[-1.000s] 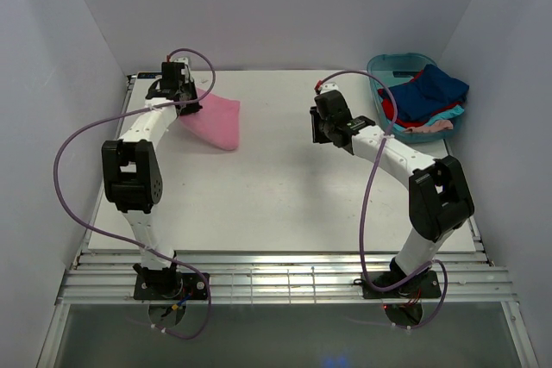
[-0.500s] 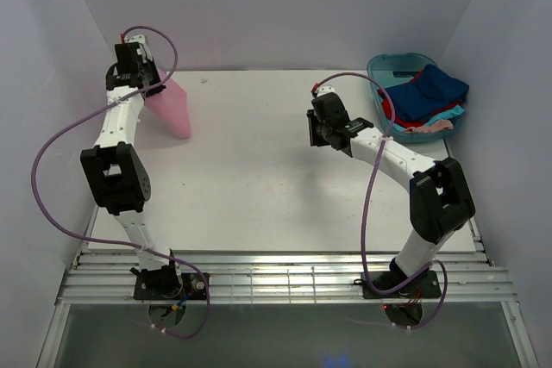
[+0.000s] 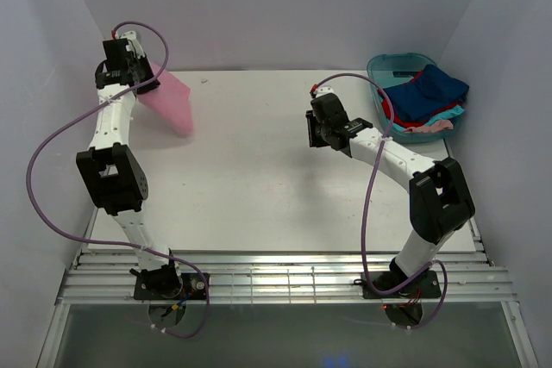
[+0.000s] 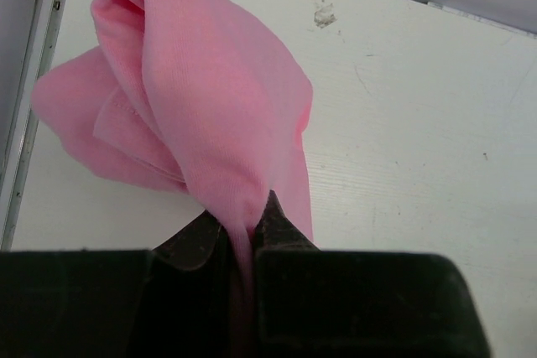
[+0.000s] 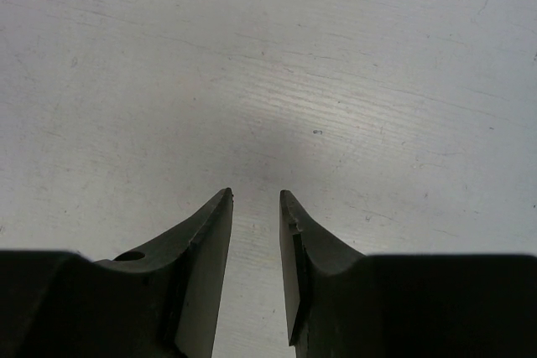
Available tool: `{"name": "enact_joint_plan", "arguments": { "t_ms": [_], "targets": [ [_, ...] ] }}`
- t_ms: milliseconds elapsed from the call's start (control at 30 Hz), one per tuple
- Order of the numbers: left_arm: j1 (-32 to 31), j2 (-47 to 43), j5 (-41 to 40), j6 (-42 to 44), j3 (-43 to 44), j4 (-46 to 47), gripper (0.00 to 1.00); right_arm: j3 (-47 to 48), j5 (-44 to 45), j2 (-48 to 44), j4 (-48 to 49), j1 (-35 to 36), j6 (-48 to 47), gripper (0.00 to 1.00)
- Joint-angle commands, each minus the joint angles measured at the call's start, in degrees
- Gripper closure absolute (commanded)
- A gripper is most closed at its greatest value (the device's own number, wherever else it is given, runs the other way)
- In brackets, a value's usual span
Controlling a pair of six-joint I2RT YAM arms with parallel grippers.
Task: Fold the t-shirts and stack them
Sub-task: Put the neatly folded tshirt into the corner of the board with the left arm
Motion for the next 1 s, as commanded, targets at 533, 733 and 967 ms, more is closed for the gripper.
{"name": "enact_joint_plan", "arguments": {
  "t_ms": [533,733,967],
  "targets": [
    [1.6,-1.2,8.67,-0.63,-2.41,5.53,0.91,2.55,-0.28,0.3,-0.08,1.09,0.86,0.65],
    [2.66,-0.32,6.21,0.17,-6.89,7.02,0.91,2.81,-0.55,0.83,-0.08,1.35,0.86,0.65],
    [4.76,3.19,1.38,1.14,-8.83,8.34,0.91,2.55,-0.02,1.01,-0.43,1.35,0.51,0.65]
  ]
}}
